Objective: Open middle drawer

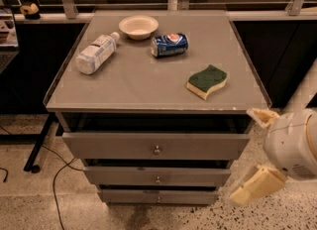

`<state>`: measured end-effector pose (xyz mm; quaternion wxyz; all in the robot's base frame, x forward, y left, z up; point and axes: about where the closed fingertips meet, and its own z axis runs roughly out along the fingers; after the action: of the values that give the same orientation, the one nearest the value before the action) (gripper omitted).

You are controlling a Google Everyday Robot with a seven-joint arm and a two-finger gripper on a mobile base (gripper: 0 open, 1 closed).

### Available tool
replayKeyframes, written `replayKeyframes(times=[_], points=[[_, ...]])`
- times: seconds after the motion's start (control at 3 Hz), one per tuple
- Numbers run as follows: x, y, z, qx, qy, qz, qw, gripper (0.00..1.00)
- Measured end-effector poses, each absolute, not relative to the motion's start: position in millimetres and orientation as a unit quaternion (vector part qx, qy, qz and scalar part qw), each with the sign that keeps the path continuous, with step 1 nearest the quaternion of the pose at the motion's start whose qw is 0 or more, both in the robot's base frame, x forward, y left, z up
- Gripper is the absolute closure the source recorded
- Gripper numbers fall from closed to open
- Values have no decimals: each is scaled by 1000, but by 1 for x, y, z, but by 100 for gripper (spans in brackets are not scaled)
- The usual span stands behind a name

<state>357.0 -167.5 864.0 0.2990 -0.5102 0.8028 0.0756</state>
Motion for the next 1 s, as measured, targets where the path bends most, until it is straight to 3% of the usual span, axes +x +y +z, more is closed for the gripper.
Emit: replayKeyframes(times=[1.0], points=[[335,-171,771,-489,790,184,322,0]])
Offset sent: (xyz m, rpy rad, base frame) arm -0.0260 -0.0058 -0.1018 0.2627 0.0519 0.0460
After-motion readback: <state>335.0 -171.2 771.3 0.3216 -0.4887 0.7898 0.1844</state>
